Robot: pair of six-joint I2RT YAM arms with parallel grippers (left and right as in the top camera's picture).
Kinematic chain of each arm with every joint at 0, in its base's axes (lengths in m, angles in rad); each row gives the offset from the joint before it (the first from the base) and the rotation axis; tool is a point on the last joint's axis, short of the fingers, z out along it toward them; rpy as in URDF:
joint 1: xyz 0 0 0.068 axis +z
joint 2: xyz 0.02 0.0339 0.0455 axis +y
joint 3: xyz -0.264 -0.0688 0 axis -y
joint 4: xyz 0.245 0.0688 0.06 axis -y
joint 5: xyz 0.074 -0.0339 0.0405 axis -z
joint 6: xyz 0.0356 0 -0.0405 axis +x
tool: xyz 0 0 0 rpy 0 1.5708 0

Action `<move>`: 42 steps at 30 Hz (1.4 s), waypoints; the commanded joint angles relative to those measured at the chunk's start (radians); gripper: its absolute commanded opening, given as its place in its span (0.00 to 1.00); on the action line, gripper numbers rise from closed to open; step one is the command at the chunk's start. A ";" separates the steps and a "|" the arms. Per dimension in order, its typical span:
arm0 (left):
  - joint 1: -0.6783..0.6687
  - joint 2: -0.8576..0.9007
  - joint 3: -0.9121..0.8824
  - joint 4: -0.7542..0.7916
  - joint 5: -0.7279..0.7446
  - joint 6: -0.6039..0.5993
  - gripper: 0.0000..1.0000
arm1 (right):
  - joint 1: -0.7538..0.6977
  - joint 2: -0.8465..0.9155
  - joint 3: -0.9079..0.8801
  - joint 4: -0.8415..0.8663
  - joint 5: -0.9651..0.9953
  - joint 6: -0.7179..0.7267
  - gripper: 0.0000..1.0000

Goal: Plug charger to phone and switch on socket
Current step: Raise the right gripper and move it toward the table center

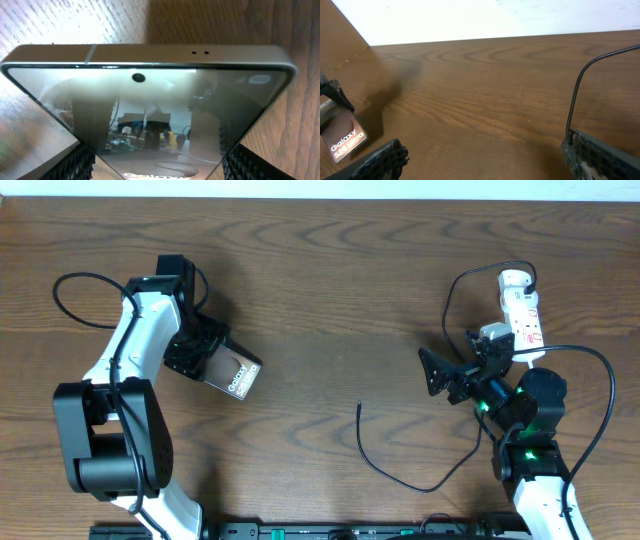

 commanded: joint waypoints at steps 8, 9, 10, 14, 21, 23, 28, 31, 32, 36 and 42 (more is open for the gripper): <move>-0.005 -0.001 -0.010 0.003 -0.081 0.033 0.07 | 0.003 -0.003 0.016 0.003 -0.013 0.011 0.99; -0.005 0.002 -0.013 0.003 -0.086 0.033 0.07 | 0.003 -0.003 0.016 0.003 -0.013 0.011 0.99; -0.005 0.004 -0.018 0.006 -0.089 0.033 0.07 | 0.003 -0.003 0.016 0.003 -0.013 0.011 0.99; -0.005 0.011 -0.047 0.034 -0.088 0.033 0.07 | 0.003 -0.003 0.016 0.003 -0.013 0.011 0.99; -0.005 0.012 -0.097 0.078 -0.090 0.033 0.07 | 0.003 -0.003 0.016 0.003 -0.013 0.011 0.99; -0.005 0.012 -0.107 0.085 -0.092 0.033 0.07 | 0.003 -0.003 0.016 0.003 -0.013 0.011 0.99; -0.005 0.013 -0.148 0.113 -0.092 0.033 0.07 | 0.003 -0.003 0.016 0.003 -0.014 0.011 0.99; -0.005 0.013 -0.171 0.124 -0.092 0.033 0.07 | 0.003 -0.003 0.016 0.003 -0.014 0.011 0.99; -0.005 0.013 -0.180 0.129 -0.092 0.033 0.07 | 0.003 -0.003 0.016 0.003 -0.014 0.011 0.99; -0.005 0.013 -0.206 0.149 -0.092 0.033 0.07 | 0.003 -0.003 0.016 0.003 -0.014 0.011 0.99; -0.005 0.013 -0.219 0.154 -0.092 0.033 0.07 | 0.003 -0.003 0.016 0.003 -0.016 0.011 0.99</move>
